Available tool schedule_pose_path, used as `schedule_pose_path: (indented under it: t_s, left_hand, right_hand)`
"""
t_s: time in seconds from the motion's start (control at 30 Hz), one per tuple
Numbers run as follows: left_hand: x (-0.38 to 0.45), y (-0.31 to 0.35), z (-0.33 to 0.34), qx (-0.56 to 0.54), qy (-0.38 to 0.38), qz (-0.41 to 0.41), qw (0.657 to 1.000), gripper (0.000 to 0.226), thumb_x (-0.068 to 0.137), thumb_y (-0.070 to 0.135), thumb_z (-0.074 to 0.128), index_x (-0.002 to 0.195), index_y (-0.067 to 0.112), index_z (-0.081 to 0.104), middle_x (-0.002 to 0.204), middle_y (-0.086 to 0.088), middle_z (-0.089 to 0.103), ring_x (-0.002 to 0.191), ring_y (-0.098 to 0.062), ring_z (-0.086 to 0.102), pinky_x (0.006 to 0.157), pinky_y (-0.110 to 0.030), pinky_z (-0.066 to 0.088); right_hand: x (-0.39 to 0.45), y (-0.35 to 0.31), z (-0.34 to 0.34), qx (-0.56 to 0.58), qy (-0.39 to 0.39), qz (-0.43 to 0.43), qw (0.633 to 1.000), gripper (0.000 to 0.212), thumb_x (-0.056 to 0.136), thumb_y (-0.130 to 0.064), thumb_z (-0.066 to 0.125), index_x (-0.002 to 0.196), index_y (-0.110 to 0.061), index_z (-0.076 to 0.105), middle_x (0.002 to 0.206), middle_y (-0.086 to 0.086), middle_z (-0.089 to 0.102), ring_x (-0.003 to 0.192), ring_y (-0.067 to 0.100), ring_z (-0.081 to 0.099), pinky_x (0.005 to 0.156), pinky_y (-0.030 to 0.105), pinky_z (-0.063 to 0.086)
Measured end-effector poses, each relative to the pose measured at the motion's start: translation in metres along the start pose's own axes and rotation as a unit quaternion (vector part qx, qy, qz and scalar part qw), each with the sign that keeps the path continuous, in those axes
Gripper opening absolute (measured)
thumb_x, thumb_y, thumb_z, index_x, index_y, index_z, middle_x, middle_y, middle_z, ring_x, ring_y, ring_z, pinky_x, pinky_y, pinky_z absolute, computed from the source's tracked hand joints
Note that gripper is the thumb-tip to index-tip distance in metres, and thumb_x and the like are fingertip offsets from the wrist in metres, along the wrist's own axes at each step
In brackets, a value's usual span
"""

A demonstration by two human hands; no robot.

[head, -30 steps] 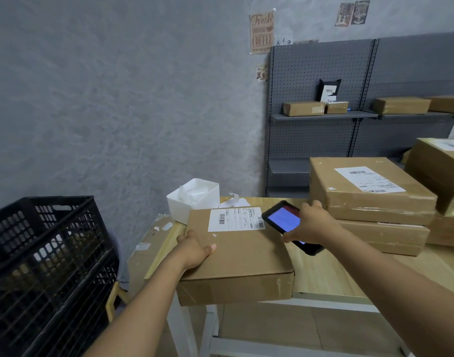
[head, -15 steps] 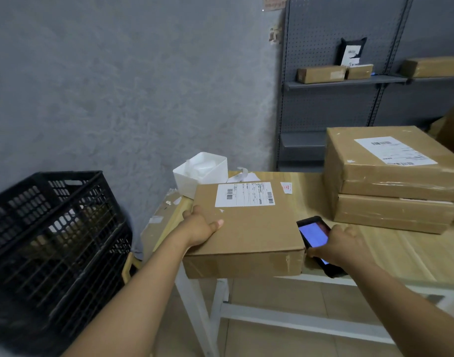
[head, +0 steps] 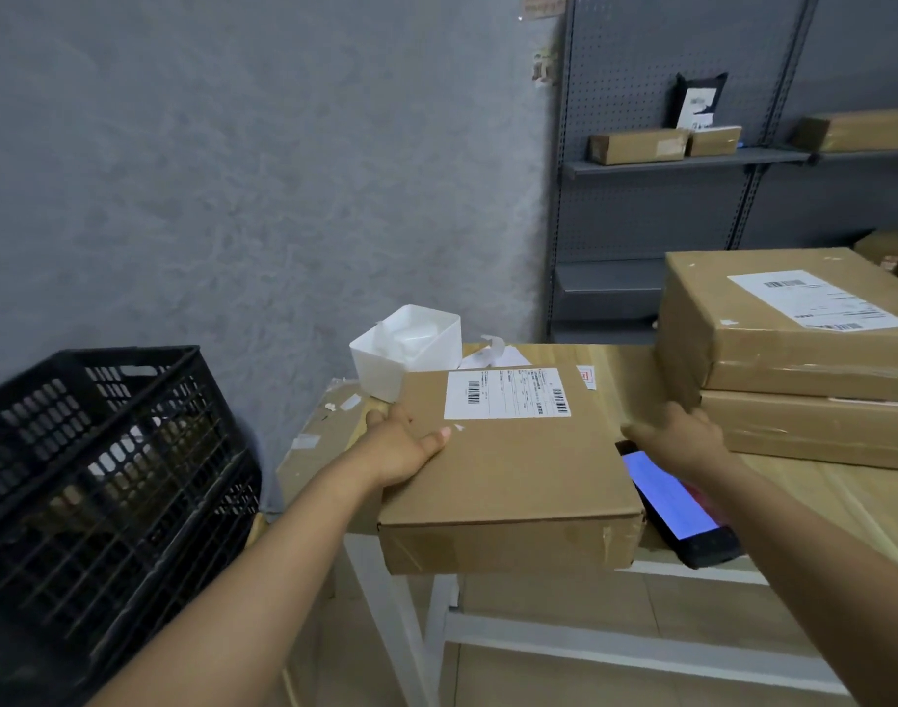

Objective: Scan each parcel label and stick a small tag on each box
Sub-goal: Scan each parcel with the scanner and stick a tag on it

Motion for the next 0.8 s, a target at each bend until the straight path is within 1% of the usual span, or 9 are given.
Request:
schedule_pose_path:
  t_s: [0.1, 0.17, 0.27, 0.33, 0.4, 0.53, 0.63, 0.73, 0.8]
  left_hand:
    - [0.016, 0.009, -0.009, 0.039, 0.058, 0.041, 0.997, 0.052, 0.089, 0.052, 0.053, 0.125, 0.014, 0.048, 0.132, -0.009, 0.034, 0.122, -0.032, 0.045, 0.1, -0.034, 0.039]
    - [0.03, 0.019, -0.015, 0.026, 0.076, 0.064, 0.995, 0.041, 0.089, 0.045, 0.055, 0.117, 0.016, 0.051, 0.126, -0.008, 0.037, 0.119, -0.031, 0.045, 0.099, -0.037, 0.04]
    - [0.053, 0.035, -0.019, 0.017, 0.087, 0.09, 0.992, 0.029, 0.089, 0.042, 0.055, 0.11, 0.022, 0.056, 0.122, -0.002, 0.041, 0.119, -0.026, 0.044, 0.094, -0.035, 0.042]
    - [0.069, 0.044, -0.019, 0.019, 0.095, 0.105, 0.99, 0.023, 0.09, 0.041, 0.054, 0.107, 0.026, 0.058, 0.12, 0.001, 0.044, 0.117, -0.022, 0.045, 0.091, -0.034, 0.041]
    - [0.085, 0.051, -0.018, 0.011, 0.102, 0.119, 0.988, 0.023, 0.091, 0.039, 0.054, 0.109, 0.025, 0.06, 0.12, 0.0, 0.048, 0.114, -0.02, 0.048, 0.089, -0.034, 0.041]
    - [0.116, 0.068, -0.015, -0.01, 0.053, 0.144, 0.988, 0.021, 0.092, 0.034, 0.055, 0.106, 0.023, 0.065, 0.12, 0.0, 0.056, 0.112, -0.016, 0.053, 0.085, -0.026, 0.036]
    - [0.137, 0.078, -0.011, -0.012, 0.017, 0.132, 0.991, 0.018, 0.093, 0.029, 0.053, 0.104, 0.023, 0.066, 0.122, -0.001, 0.058, 0.113, -0.017, 0.054, 0.085, -0.024, 0.037]
    - [0.151, 0.079, -0.003, -0.007, -0.01, 0.112, 0.994, 0.023, 0.094, 0.03, 0.052, 0.112, 0.022, 0.066, 0.128, 0.0, 0.058, 0.115, -0.016, 0.054, 0.088, -0.023, 0.038]
    - [0.159, 0.079, 0.002, 0.016, -0.029, 0.102, 0.994, 0.029, 0.094, 0.034, 0.054, 0.12, 0.023, 0.063, 0.132, -0.001, 0.056, 0.119, -0.017, 0.052, 0.093, -0.025, 0.038]
  right_hand:
    - [0.012, -0.018, -0.001, 0.08, 0.022, -0.025, 0.996, 0.056, 0.094, -0.044, 0.049, 0.132, -0.004, 0.048, 0.133, 0.021, 0.05, 0.124, 0.038, 0.043, 0.101, 0.04, 0.037]
    - [0.021, -0.031, -0.004, 0.112, 0.028, -0.041, 0.992, 0.051, 0.094, -0.042, 0.049, 0.129, -0.005, 0.052, 0.13, 0.02, 0.053, 0.122, 0.037, 0.046, 0.102, 0.042, 0.038]
    - [0.041, -0.054, -0.006, 0.124, 0.032, -0.078, 0.989, 0.043, 0.094, -0.038, 0.052, 0.124, -0.008, 0.057, 0.128, 0.016, 0.056, 0.12, 0.033, 0.05, 0.102, 0.041, 0.039]
    - [0.059, -0.071, -0.006, 0.121, 0.034, -0.104, 0.987, 0.04, 0.093, -0.035, 0.054, 0.123, -0.009, 0.058, 0.126, 0.014, 0.057, 0.114, 0.03, 0.054, 0.096, 0.039, 0.043]
    - [0.081, -0.091, -0.003, 0.123, 0.021, -0.128, 0.984, 0.037, 0.092, -0.032, 0.055, 0.121, -0.009, 0.058, 0.12, 0.012, 0.06, 0.101, 0.026, 0.058, 0.083, 0.036, 0.047]
    - [0.126, -0.13, 0.009, 0.077, -0.027, -0.152, 0.985, 0.035, 0.087, -0.031, 0.06, 0.118, -0.015, 0.058, 0.116, 0.006, 0.062, 0.094, 0.02, 0.054, 0.072, 0.028, 0.04]
    - [0.154, -0.154, 0.028, 0.015, -0.085, -0.164, 0.983, 0.045, 0.083, -0.033, 0.066, 0.123, -0.015, 0.054, 0.121, 0.008, 0.059, 0.093, 0.02, 0.052, 0.071, 0.026, 0.038]
    - [0.174, -0.173, 0.049, -0.039, -0.118, -0.166, 0.978, 0.059, 0.078, -0.044, 0.07, 0.125, -0.014, 0.05, 0.123, 0.008, 0.057, 0.101, 0.024, 0.055, 0.075, 0.03, 0.042]
    - [0.182, -0.181, 0.058, -0.087, -0.125, -0.163, 0.975, 0.057, 0.077, -0.05, 0.069, 0.119, -0.015, 0.053, 0.115, 0.007, 0.059, 0.099, 0.024, 0.057, 0.073, 0.031, 0.045]
Point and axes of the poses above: each hand's wrist, its own x-axis towards the middle knuckle, its own z-axis out of the palm, y = z × x, the point moved 1 cm from there along x, towards the middle knuckle
